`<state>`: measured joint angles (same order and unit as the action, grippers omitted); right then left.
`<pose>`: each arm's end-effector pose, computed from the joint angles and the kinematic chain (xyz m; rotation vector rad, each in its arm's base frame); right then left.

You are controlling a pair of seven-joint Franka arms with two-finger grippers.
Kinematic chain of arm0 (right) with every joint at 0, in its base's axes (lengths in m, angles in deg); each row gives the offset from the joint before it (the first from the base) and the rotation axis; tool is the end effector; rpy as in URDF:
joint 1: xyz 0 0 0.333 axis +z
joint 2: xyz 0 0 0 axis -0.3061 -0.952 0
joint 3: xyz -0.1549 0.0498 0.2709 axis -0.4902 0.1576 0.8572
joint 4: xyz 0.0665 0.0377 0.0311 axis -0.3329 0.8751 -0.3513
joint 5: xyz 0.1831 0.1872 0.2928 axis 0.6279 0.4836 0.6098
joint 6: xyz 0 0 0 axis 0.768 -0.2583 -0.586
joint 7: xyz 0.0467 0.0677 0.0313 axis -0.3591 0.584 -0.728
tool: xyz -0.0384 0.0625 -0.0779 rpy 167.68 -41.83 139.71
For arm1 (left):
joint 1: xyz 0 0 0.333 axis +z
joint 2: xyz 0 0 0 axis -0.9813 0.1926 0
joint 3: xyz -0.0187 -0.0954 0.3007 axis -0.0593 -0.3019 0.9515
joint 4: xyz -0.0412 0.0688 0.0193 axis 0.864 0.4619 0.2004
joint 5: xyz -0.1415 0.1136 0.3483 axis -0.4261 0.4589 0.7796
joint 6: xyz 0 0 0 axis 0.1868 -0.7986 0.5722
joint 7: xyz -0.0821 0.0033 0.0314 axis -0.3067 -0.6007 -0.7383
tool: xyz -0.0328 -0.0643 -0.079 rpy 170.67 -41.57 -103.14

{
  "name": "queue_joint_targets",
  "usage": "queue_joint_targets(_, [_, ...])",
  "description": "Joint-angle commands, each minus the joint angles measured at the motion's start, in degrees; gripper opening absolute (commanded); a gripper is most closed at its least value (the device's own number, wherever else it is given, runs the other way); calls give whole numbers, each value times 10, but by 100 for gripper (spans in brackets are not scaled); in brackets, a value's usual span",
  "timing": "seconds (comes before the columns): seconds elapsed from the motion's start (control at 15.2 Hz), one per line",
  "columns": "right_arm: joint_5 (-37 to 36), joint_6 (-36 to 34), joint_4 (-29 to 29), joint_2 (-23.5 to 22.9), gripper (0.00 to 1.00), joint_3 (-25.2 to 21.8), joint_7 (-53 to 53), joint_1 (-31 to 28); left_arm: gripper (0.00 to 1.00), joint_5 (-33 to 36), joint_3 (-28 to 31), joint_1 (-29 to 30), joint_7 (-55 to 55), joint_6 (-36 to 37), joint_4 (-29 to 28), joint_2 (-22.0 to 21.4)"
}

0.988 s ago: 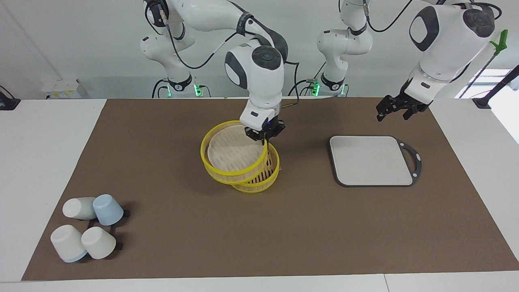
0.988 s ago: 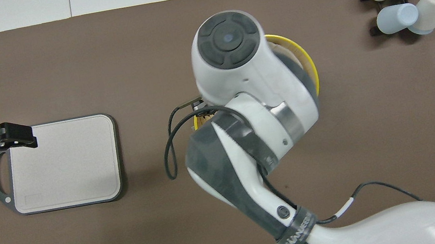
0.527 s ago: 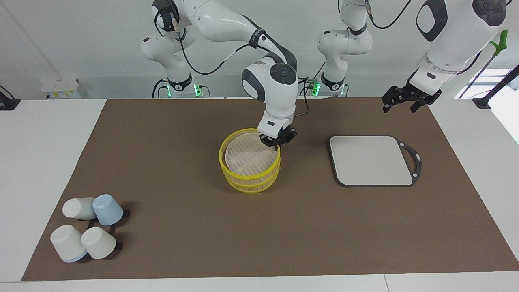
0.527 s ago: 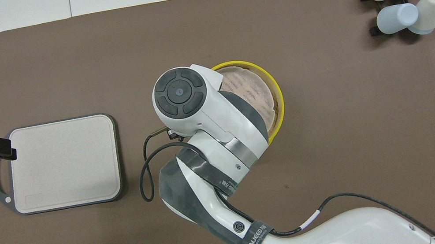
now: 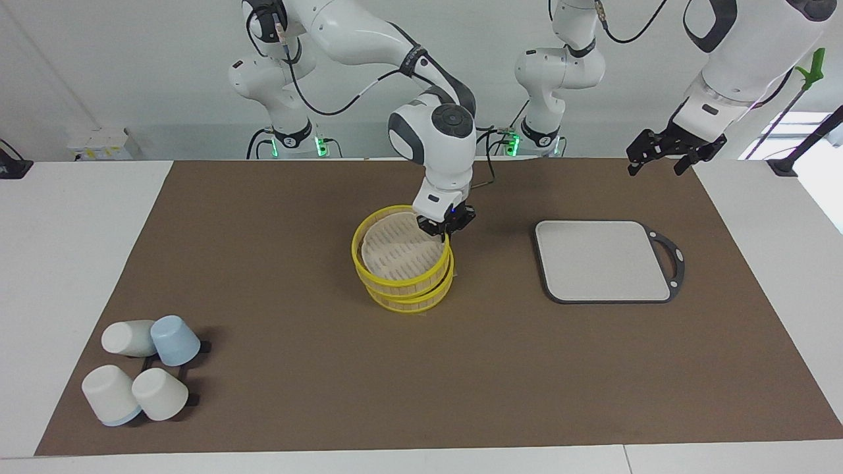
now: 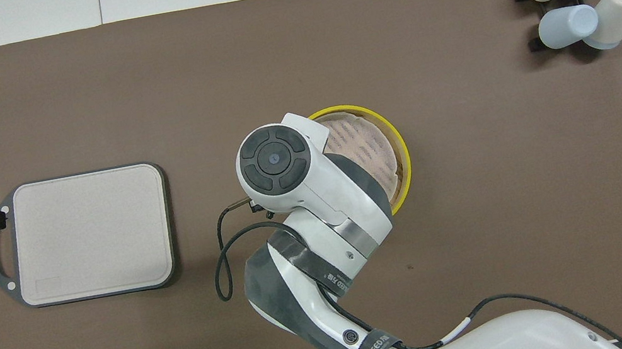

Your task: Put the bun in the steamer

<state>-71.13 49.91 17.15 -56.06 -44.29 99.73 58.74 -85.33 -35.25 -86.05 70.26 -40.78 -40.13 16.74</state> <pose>0.5227 0.4390 0.3908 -3.0803 -0.2942 -0.0116 0.5374 -0.0174 0.6183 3.1231 -0.1003 -0.1455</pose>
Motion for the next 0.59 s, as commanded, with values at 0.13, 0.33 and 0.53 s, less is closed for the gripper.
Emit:
queue_joint_targets(0.13, [6, 75, 29, 11, 0, -1, 4, -2, 100, 9, 7, -8, 5, 14, 14, 0])
queue_joint_targets(0.33, [7, 112, 30, -1, 0, 0, 4, -1, 100, 9, 6, -5, 7, 14, 11, -4])
queue_joint_targets(0.53, [7, 134, 29, -3, 0, 0, 4, -5, 100, 9, 5, -4, 7, 13, 11, -6])
